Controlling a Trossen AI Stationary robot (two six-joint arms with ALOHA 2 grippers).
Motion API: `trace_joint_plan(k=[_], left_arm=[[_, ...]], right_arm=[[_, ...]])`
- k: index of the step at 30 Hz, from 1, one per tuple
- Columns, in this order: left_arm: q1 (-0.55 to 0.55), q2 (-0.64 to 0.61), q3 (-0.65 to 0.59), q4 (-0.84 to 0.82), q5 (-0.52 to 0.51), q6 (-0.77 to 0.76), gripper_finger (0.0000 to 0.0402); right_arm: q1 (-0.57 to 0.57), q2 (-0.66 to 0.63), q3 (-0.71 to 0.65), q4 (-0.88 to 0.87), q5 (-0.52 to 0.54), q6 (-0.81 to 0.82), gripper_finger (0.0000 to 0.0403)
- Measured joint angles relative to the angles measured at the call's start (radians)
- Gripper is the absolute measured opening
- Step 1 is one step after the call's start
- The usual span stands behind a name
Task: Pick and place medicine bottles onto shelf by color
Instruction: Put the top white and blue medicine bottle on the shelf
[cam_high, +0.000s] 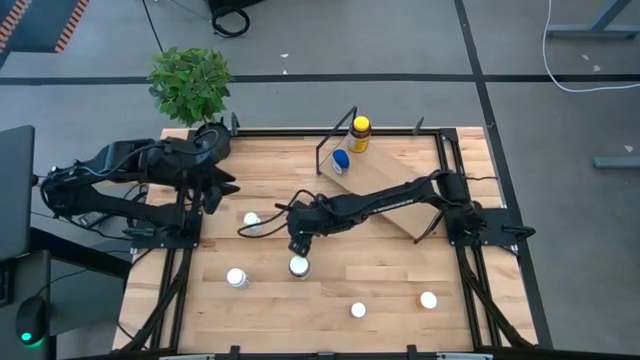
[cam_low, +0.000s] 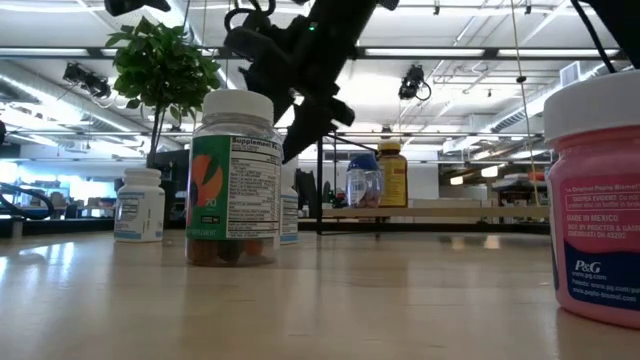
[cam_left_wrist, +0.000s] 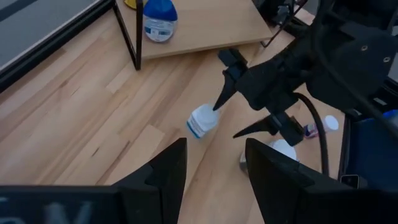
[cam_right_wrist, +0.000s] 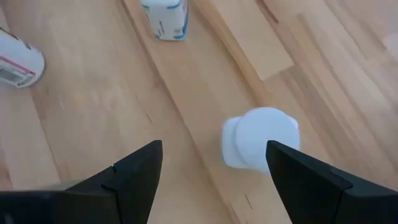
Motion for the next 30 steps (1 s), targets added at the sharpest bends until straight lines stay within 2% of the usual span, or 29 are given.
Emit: trace_joint_plan(k=[7, 23, 30], left_arm=[[0.0, -0.005, 0.0, -0.016, 0.0, -0.006, 0.0169], [0.0, -0.004, -0.001, -0.024, 0.0, -0.024, 0.0169], [0.0, -0.004, -0.001, -0.024, 0.0, -0.024, 0.0169]], right_arm=[[-0.021, 0.003, 0.0, -0.002, 0.027, -0.004, 0.0294], [-0.053, 0.003, 0.0, -0.024, 0.005, -0.007, 0.0294], [-0.074, 0.003, 0.0, -0.017, 0.038, -0.008, 0.0294]])
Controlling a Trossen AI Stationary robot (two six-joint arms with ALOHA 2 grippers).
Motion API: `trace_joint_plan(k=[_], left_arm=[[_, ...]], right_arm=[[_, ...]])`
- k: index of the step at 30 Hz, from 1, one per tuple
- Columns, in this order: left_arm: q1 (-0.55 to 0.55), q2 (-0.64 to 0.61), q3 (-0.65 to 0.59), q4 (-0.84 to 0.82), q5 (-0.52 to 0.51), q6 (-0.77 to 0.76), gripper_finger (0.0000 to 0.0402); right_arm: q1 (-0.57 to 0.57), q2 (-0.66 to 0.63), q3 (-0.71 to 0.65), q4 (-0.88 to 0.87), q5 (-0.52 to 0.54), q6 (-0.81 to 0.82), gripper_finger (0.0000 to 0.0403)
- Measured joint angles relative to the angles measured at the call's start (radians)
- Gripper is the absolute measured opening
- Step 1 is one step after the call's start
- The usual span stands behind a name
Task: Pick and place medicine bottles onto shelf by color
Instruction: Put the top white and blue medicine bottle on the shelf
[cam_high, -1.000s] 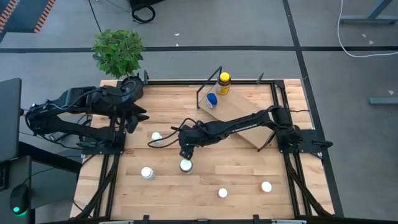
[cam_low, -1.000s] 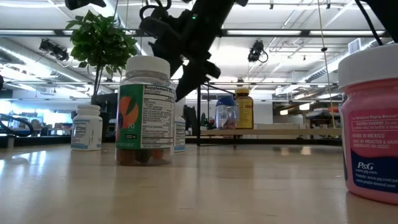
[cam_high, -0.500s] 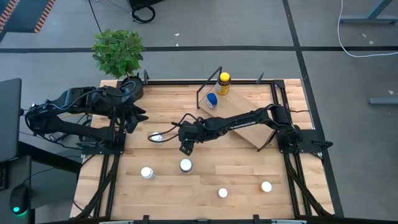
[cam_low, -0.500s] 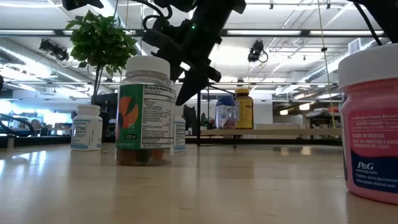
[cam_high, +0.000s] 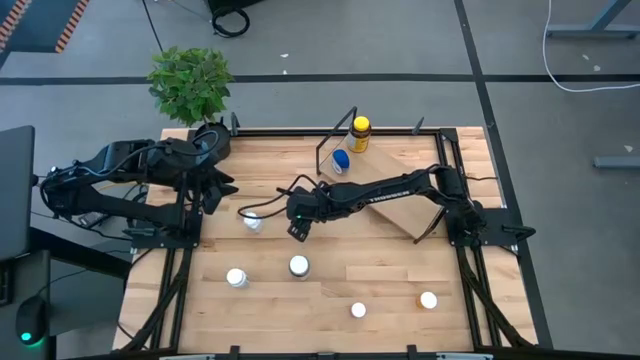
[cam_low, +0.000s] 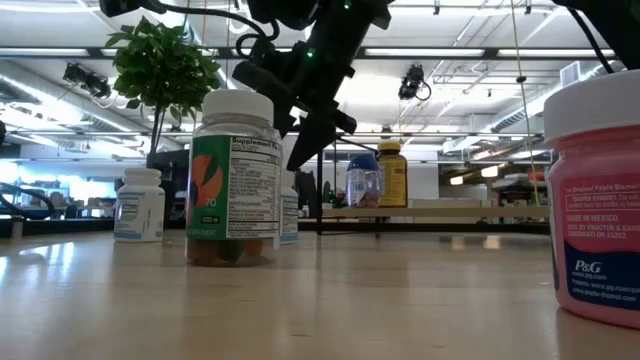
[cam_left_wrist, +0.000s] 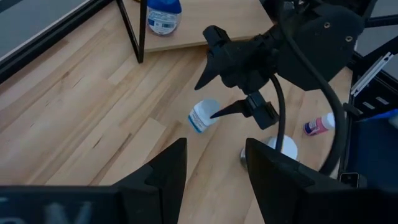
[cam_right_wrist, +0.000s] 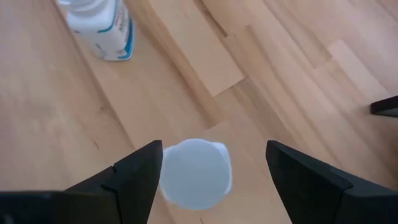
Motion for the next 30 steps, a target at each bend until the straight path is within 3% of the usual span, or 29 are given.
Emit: trace_joint_plan(k=[16, 30], left_arm=[[0.0, 0.0, 0.0, -0.003, 0.0, 0.009, 0.0169], [0.0, 0.0, 0.0, -0.014, 0.0, 0.011, 0.0169]], right_arm=[[-0.001, 0.004, -0.058, 0.056, -0.062, 0.008, 0.0294], [0.003, 0.003, -0.066, 0.056, -0.057, 0.027, 0.0285]])
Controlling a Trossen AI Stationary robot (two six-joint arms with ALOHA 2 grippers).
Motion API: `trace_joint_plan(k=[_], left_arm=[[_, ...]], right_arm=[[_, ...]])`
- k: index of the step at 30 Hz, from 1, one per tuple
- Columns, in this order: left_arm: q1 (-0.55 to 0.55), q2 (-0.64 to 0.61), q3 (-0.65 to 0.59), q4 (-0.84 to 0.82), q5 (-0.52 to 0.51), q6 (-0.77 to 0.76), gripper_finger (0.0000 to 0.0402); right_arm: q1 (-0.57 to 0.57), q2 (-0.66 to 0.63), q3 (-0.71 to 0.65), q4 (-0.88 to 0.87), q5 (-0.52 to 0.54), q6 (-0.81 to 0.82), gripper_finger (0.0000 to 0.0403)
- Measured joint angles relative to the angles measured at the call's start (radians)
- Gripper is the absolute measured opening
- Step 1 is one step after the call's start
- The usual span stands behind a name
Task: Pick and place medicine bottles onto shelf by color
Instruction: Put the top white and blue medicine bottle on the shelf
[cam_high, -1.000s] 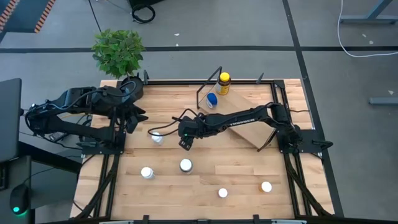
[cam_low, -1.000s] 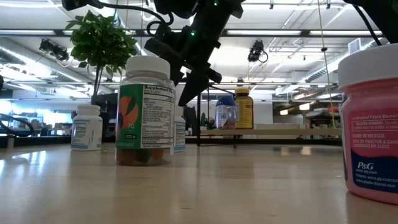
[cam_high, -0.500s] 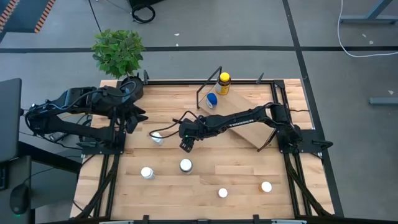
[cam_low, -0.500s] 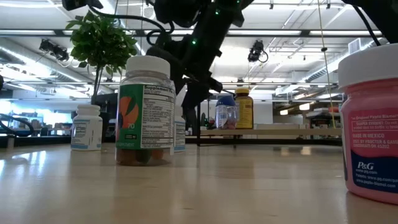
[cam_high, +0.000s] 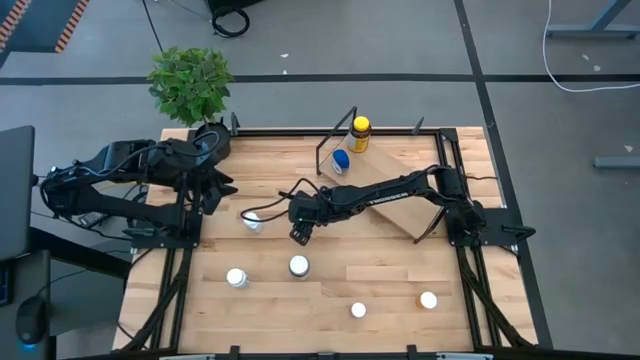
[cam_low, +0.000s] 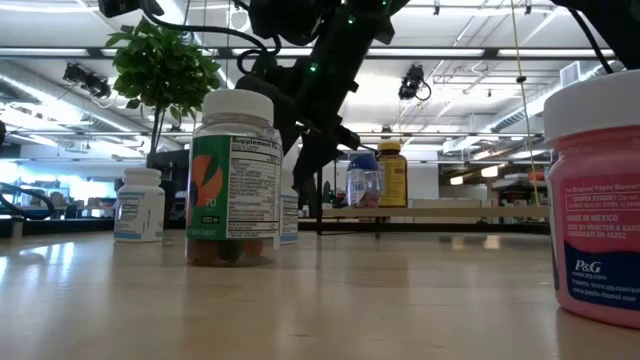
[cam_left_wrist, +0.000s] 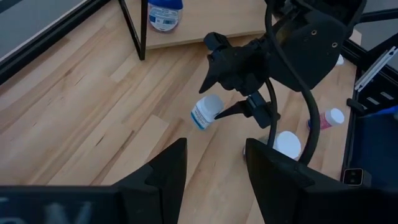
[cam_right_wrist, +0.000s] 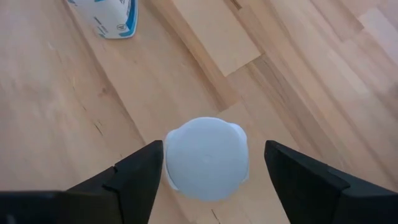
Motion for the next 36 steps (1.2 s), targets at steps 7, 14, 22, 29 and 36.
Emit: trace_joint_plan(k=[7, 14, 22, 29, 36], left_arm=[[0.0, 0.0, 0.0, 0.0, 0.0, -0.001, 0.0169], [0.0, 0.0, 0.0, 0.0, 0.0, -0.003, 0.0169], [0.0, 0.0, 0.0, -0.001, -0.001, -0.003, 0.0169], [0.0, 0.0, 0.0, -0.009, -0.001, -0.003, 0.0169], [0.0, 0.0, 0.0, -0.015, -0.001, 0.0, 0.0169]], right_arm=[[-0.002, 0.0, 0.0, 0.001, 0.0, -0.005, 0.0234], [-0.013, 0.0, 0.0, -0.001, 0.0, -0.013, 0.019], [-0.017, -0.031, 0.015, -0.207, 0.0, -0.027, 0.0194], [-0.019, -0.082, 0.014, -0.23, -0.018, -0.046, 0.0191], [-0.047, -0.146, 0.014, -0.293, 0.008, -0.05, 0.0191]])
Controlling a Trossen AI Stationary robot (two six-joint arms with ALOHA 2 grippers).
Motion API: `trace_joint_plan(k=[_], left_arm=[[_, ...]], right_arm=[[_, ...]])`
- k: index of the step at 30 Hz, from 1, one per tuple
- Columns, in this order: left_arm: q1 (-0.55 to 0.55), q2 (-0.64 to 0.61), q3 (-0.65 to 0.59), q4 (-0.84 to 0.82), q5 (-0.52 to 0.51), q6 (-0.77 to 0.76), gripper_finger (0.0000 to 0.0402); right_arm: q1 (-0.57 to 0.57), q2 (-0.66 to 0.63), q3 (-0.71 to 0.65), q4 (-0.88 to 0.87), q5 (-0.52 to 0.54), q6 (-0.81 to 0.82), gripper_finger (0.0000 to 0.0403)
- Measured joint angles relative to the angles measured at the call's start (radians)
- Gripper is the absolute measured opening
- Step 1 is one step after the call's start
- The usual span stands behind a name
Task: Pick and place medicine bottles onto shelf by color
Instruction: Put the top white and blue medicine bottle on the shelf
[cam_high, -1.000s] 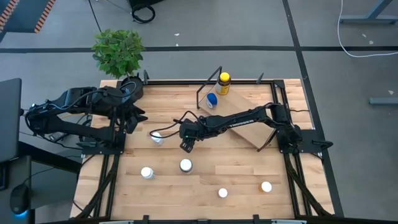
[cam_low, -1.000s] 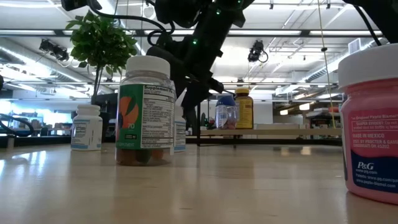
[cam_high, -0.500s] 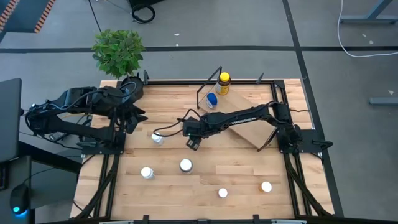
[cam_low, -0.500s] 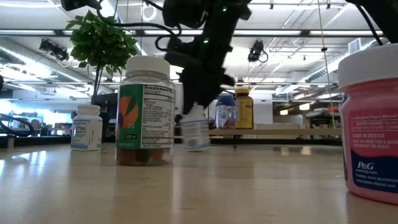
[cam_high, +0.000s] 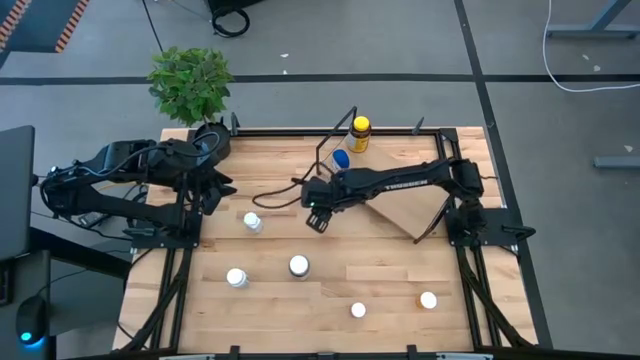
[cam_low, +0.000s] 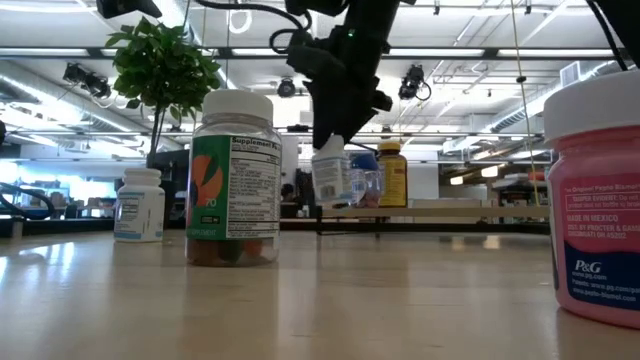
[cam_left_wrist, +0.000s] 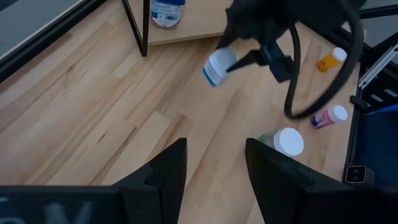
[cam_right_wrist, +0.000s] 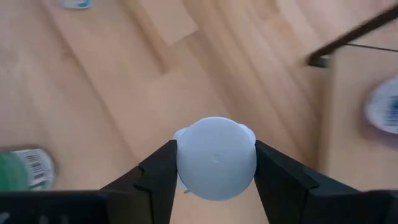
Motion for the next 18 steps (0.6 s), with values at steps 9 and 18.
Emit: trace_joint_plan(k=[9, 18], left_arm=[[0.0, 0.0, 0.0, -0.01, 0.0, -0.001, 0.0169], [0.001, 0.0, 0.0, -0.01, -0.034, -0.004, 0.0169]], right_arm=[[-0.055, -0.156, -0.149, -0.021, 0.009, 0.018, 0.0191], [-0.11, -0.419, -0.445, 0.058, 0.053, 0.14, 0.0191]])
